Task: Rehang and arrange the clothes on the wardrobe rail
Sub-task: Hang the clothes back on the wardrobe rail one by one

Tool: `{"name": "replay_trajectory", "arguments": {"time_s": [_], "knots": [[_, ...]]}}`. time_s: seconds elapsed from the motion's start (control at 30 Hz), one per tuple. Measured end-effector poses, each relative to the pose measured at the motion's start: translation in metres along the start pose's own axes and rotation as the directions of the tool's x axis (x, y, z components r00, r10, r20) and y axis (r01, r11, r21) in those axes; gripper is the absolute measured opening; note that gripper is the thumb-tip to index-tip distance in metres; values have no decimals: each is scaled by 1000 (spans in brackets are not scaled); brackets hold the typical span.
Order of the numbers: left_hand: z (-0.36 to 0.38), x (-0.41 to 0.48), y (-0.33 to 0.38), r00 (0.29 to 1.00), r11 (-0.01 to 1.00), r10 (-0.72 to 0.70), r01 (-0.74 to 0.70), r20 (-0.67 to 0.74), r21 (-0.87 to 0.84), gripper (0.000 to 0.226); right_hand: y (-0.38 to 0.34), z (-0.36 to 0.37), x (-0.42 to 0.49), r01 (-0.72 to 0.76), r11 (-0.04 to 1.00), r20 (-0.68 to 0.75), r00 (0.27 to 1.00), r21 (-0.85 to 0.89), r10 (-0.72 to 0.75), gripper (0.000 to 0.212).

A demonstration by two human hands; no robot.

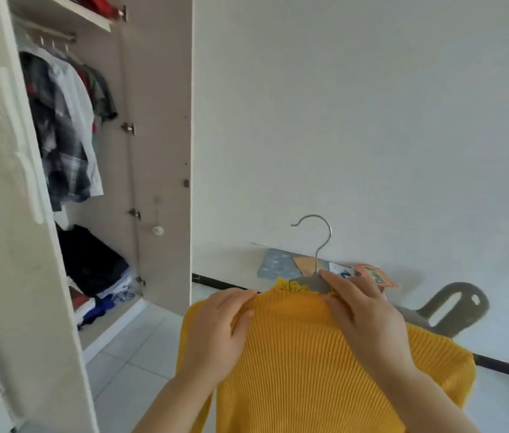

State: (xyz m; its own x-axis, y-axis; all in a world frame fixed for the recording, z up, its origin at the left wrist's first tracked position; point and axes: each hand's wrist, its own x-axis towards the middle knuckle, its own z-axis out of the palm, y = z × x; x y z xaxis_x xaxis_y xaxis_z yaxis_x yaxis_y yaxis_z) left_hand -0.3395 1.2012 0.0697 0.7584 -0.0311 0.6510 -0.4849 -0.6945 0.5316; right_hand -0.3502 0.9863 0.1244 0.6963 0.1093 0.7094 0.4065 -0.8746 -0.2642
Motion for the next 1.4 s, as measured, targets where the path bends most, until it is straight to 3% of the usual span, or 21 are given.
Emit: {"name": "replay_trajectory", "arguments": {"time_s": [0.1, 0.5, 0.73, 1.13, 1.4], "knots": [[-10, 32, -51, 994, 993, -58, 67, -91, 102, 27, -4, 59, 49, 59, 993, 7, 998, 107, -60, 34], [-37, 167, -201, 902, 855, -226, 364, -367, 368, 28, -30, 269, 257, 311, 858, 37, 934, 408, -356, 32], [-61, 233, -300, 859, 805, -248, 441, -449, 398, 32, -73, 385, 355, 369, 798, 95, 881, 477, -464, 33], [-149, 353, -489, 788, 742, -279, 539, -548, 398, 33, -196, 561, 510, 458, 715, 47, 825, 527, -563, 33], [-234, 407, -590, 654, 647, -272, 667, -706, 369, 33, -296, 671, 600, 503, 615, -25, 786, 607, -618, 33]]}}
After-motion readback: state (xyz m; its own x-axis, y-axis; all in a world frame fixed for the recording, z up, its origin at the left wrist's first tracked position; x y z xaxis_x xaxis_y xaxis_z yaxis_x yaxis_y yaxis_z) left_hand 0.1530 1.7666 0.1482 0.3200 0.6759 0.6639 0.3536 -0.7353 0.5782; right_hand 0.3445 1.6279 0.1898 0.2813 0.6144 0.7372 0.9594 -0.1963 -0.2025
